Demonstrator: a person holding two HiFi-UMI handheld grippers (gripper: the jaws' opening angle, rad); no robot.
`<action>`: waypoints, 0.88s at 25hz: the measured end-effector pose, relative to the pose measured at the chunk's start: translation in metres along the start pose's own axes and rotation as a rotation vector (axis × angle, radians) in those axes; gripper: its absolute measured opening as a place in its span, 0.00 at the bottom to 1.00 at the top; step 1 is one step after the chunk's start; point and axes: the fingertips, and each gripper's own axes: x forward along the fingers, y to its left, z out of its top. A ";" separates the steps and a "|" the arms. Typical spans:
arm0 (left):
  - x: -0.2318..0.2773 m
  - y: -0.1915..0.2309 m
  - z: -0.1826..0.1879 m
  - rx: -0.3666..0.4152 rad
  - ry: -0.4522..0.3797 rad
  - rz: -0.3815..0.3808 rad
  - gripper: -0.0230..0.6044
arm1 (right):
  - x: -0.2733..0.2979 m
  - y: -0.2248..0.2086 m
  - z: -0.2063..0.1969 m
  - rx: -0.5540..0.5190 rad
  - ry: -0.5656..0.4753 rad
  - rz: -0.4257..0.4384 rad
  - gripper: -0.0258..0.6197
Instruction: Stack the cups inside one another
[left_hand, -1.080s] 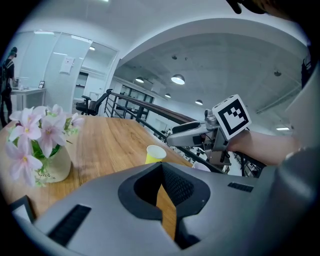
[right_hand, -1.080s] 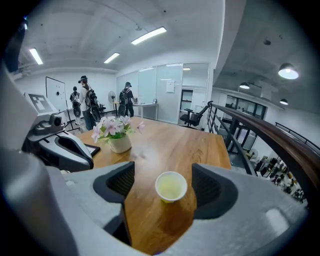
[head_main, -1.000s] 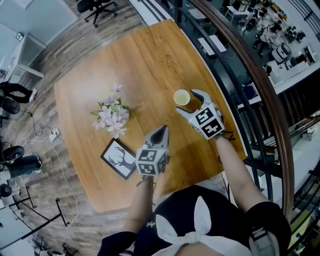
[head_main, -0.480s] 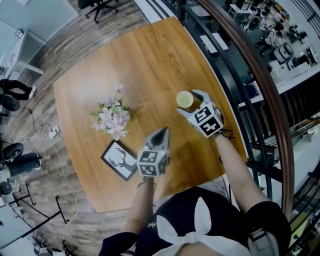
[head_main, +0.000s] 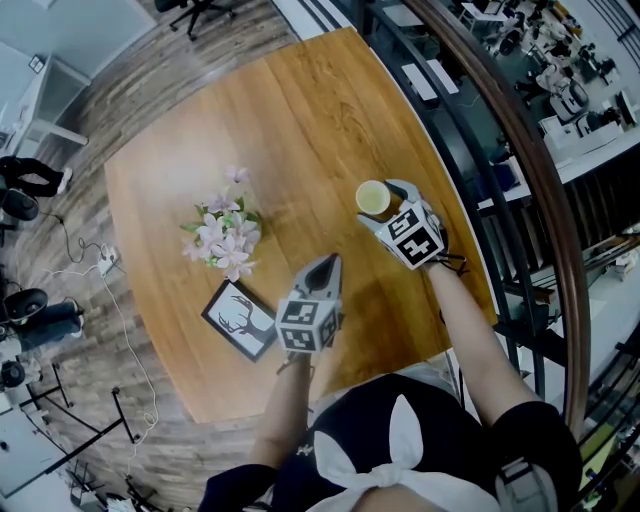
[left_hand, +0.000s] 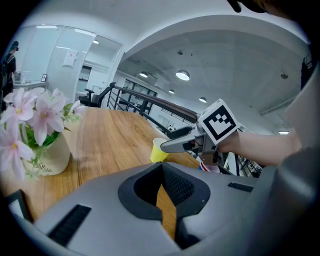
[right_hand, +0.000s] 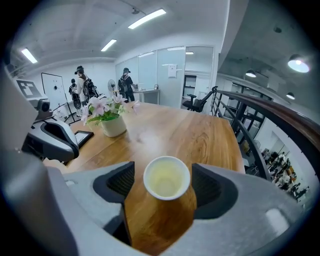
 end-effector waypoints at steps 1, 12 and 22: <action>0.000 0.000 -0.001 -0.001 0.003 -0.001 0.05 | 0.002 -0.001 -0.001 -0.002 0.005 -0.001 0.59; -0.001 0.007 0.000 -0.010 0.002 0.013 0.05 | 0.016 -0.006 -0.014 -0.053 0.078 0.002 0.59; -0.002 0.000 -0.006 -0.008 0.022 0.002 0.05 | 0.015 -0.004 -0.019 -0.075 0.117 0.012 0.55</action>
